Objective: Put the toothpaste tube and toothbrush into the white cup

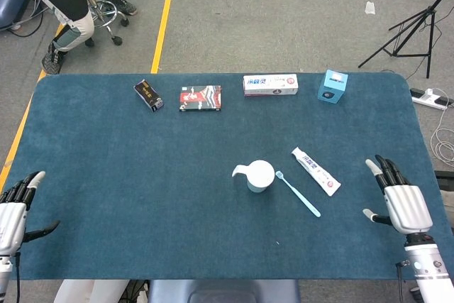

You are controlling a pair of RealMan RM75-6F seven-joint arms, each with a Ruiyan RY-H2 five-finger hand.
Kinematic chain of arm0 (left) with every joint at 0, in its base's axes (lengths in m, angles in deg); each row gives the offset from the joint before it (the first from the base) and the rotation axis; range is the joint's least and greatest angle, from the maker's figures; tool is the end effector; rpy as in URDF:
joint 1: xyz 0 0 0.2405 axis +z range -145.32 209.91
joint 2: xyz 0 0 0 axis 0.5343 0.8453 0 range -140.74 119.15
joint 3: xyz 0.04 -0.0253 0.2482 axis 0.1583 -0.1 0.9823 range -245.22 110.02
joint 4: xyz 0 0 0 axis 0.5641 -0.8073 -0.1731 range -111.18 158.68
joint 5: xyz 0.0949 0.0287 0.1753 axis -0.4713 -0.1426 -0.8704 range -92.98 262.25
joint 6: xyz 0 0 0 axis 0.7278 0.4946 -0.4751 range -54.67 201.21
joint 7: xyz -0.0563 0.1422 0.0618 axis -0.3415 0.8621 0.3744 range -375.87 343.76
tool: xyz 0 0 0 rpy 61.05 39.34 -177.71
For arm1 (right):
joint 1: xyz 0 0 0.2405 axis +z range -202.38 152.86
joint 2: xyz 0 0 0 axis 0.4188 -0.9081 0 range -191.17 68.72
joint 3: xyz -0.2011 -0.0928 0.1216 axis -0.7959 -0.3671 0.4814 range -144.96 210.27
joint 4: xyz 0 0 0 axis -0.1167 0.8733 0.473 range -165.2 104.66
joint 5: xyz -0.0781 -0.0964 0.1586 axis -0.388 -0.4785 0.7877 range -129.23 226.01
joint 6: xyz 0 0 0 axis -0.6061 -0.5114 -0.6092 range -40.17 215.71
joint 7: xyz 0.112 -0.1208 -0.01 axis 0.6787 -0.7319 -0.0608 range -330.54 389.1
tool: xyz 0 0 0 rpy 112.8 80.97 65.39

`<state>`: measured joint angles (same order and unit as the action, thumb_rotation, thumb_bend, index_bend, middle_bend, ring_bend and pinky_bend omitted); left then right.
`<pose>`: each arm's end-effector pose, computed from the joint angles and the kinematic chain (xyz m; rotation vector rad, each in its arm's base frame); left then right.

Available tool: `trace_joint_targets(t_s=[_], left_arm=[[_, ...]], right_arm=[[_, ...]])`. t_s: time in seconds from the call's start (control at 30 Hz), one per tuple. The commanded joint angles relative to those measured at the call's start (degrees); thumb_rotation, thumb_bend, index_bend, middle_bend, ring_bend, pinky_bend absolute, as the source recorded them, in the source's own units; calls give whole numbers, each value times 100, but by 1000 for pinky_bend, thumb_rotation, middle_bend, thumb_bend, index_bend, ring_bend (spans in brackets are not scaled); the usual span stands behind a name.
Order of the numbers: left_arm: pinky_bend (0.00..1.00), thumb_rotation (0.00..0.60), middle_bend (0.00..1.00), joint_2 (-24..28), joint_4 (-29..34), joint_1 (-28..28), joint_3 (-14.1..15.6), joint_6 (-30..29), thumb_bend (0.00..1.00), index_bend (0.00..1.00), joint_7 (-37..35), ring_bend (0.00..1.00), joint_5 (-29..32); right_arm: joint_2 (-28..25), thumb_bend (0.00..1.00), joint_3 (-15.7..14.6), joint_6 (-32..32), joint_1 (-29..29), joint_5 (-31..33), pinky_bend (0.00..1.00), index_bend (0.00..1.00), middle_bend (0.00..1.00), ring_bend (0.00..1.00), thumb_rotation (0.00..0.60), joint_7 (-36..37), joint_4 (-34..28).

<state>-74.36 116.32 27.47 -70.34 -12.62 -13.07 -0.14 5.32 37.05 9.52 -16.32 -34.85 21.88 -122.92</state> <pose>-0.3068 0.2004 0.1712 -1.3777 -0.8590 -0.8614 -0.2982 -0.2243 0.1400 1.4676 -0.8924 0.8178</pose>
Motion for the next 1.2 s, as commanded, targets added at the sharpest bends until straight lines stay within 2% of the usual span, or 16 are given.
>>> trace_joint_targets(t_s=[0.03,0.27,0.47,0.73,1.2], left_arm=[[258,600,129,38,48,17,20,-30,44,5,-45,160,-55],[258,600,132,133,138,73,31,-176,44,11,-156,160,-173],[258,600,133,208,186,97,19,-215,45,11,-264,160,-182],[258,600,134,281,231,132,1,-277,45,11,-375,160,-190],[258,600,137,330,281,154,23,-289,44,11,-402,160,-247]], right_arm=[[133,28,200,70,164,131,298,0,0,0,600,3,-109],[435,28,623,410,680,574,245,0,0,0,600,-824,-385],[799,16,828,859,1138,1164,180,0,0,0,600,-1524,-210],[1504,0,926,1157,1589,1826,140,0,0,0,600,-2141,474],[2605,0,851,1383,2069,2024,134,0,0,0,600,-2199,1922]])
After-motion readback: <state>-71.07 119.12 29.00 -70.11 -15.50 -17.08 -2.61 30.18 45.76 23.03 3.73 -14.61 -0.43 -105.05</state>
